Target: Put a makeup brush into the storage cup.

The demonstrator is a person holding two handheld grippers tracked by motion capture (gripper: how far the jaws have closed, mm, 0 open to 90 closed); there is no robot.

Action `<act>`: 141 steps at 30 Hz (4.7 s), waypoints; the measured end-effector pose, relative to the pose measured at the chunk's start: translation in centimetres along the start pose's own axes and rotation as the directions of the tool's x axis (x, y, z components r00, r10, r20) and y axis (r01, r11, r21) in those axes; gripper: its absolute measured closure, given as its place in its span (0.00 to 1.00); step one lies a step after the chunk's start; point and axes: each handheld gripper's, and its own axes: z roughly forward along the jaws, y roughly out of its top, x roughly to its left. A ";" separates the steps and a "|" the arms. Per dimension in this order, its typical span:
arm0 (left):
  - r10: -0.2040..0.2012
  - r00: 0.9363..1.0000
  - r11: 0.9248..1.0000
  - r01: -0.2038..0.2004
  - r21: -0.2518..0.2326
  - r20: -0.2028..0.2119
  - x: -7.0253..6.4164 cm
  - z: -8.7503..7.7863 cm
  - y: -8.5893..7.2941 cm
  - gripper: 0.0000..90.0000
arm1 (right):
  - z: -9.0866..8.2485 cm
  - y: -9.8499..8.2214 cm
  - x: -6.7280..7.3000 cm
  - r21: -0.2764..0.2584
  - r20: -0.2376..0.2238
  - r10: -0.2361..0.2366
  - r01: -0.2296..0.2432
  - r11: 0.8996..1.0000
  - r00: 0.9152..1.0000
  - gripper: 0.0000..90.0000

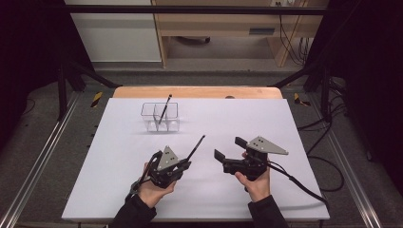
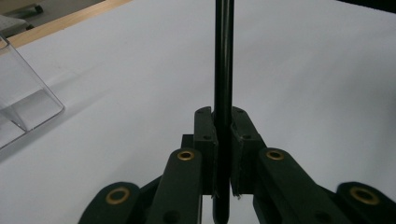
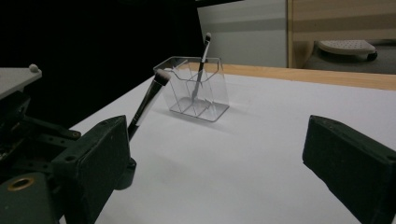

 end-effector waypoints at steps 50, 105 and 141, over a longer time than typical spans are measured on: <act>-0.062 0.998 0.996 0.060 -0.067 -0.030 -2.7 1.7 1.8 0.92 | 3.5 -0.5 1.6 -0.024 -0.125 0.231 -0.235 0.972 0.965 0.67; -0.032 0.999 0.995 0.029 -0.098 -0.033 -3.3 1.4 4.7 0.89 | 3.1 -0.3 1.8 -0.013 -0.198 0.147 -0.153 0.988 0.969 0.94; -0.126 0.988 0.983 0.112 -0.148 -0.090 1.8 -2.4 2.5 0.92 | 0.1 0.9 0.0 0.049 0.019 -0.060 0.059 0.997 0.998 0.16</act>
